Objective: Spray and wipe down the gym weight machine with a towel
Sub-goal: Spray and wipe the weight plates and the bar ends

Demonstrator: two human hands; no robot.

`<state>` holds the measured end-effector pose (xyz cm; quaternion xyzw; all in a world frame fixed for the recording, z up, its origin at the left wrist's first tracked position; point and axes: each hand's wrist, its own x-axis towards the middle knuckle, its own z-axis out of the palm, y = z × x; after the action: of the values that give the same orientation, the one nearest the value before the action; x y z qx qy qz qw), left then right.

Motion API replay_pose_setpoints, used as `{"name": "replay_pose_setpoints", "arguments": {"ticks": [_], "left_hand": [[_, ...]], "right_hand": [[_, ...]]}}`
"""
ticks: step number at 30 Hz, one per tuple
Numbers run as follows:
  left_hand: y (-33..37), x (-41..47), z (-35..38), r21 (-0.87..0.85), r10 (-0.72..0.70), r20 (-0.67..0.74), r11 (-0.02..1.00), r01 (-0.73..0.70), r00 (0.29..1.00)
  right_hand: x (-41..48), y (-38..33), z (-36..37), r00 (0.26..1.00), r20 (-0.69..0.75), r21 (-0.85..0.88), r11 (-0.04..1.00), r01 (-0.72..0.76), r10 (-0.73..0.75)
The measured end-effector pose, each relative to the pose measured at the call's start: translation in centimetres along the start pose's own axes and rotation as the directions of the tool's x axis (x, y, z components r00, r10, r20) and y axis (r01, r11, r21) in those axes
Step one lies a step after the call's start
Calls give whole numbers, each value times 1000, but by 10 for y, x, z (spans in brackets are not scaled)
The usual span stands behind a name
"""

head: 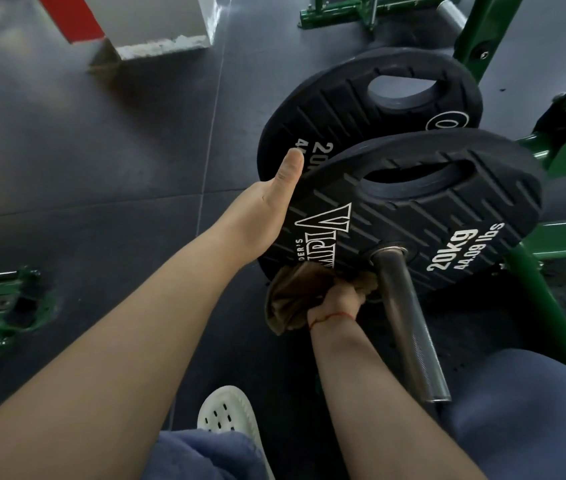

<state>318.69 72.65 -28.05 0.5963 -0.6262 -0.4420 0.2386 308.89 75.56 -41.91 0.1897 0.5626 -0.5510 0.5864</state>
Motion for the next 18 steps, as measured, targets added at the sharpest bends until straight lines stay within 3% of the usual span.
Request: {"name": "replay_pose_setpoints", "arguments": {"ticks": [5, 9, 13, 15, 18], "left_hand": [[4, -15, 3, -250, -15, -6, 968, 13, 1000], [-3, -20, 5, -276, -2, -117, 961, -31, 993], [-1, -25, 14, -257, 55, -270, 958, -126, 961], [-1, -27, 19, -246, 87, -324, 954, -173, 942], [2, -30, 27, -240, 106, -359, 950, -201, 927]], "right_hand": [[-31, -19, 15, 988, 149, 12, 999, 47, -48], [-65, -53, 14, 970, 241, 24, 999, 32, -37], [-86, -82, 7, 921, 272, -39, 953, 300, -278], [-93, -98, 7, 838, 286, -30, 870, 492, -464], [-101, -122, 9, 649, 366, -35, 687, 725, -667]]}}
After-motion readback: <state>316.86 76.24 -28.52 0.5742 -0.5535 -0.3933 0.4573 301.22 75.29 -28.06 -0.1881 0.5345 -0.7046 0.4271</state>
